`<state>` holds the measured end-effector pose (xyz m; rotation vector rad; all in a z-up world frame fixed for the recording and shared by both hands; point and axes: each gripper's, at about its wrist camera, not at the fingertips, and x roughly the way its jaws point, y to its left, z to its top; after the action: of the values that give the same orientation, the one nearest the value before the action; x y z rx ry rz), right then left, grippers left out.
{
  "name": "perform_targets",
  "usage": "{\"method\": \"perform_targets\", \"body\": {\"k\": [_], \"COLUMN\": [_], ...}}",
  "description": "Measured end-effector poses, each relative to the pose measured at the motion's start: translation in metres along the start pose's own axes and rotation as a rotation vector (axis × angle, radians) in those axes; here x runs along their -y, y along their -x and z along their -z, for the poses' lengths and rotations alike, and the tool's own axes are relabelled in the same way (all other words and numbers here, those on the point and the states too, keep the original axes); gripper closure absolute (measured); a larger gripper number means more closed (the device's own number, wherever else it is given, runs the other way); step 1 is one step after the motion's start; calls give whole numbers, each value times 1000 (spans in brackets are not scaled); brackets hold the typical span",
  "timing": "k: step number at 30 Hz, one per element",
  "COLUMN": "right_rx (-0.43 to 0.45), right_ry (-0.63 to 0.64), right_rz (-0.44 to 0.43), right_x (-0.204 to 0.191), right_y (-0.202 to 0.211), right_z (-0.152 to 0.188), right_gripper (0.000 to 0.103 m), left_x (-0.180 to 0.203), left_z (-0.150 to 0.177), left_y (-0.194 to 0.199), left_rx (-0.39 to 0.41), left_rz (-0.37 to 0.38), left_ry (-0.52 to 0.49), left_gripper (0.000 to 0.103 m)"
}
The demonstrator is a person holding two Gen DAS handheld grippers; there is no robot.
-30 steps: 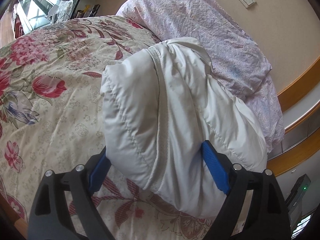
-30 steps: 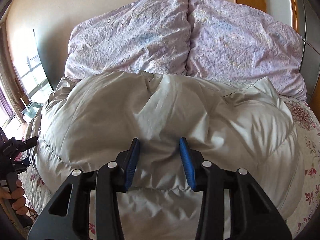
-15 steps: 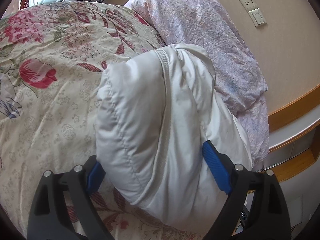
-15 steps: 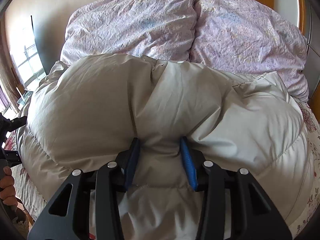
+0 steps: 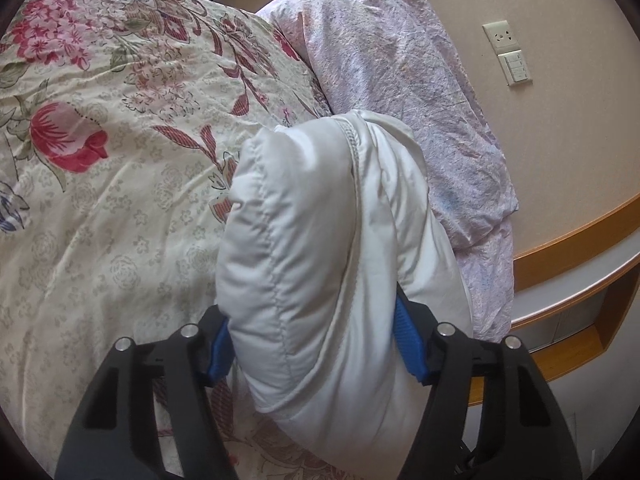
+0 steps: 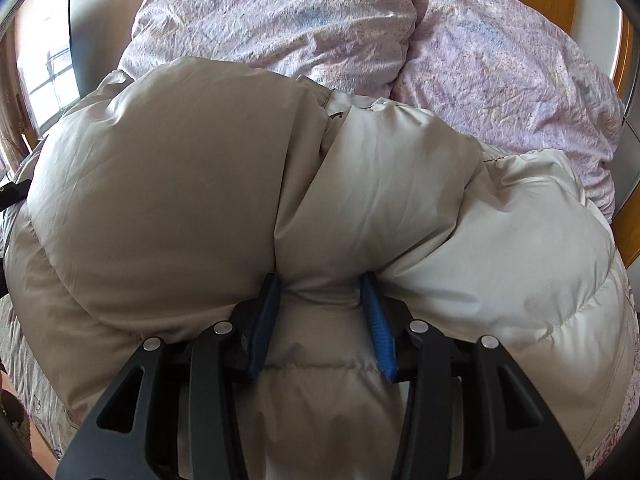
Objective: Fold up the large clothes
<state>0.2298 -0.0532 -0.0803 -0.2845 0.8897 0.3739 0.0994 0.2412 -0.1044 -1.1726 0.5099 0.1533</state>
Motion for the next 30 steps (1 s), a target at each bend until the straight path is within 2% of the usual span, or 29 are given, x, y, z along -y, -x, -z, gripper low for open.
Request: {"method": "perform_targets", "body": {"k": [5,11,22,26,30], "right_rx": [-11,-12,-14,-14,-15], "right_ry": [-3,-25,-67,-74,-85], "right_rz": [-18,-35,-74,-77,-85], "right_x": [3,5,13,15,17], "right_y": [-3,-5,-8,-9,-9], "right_z": [0,2,3,2,2], "right_gripper": [57,57,57,57,57], "left_x": [13,41,120,163,212], "left_z": [0,-2,11,29,60], "left_y": [4,16,31,33,33], "left_rx": [15,43,90,93,66], "left_rz": [15,77,207,271,362], "left_ry": [-64,-171,-410,-551,-721], "left_gripper": [57,68,72,72,72]}}
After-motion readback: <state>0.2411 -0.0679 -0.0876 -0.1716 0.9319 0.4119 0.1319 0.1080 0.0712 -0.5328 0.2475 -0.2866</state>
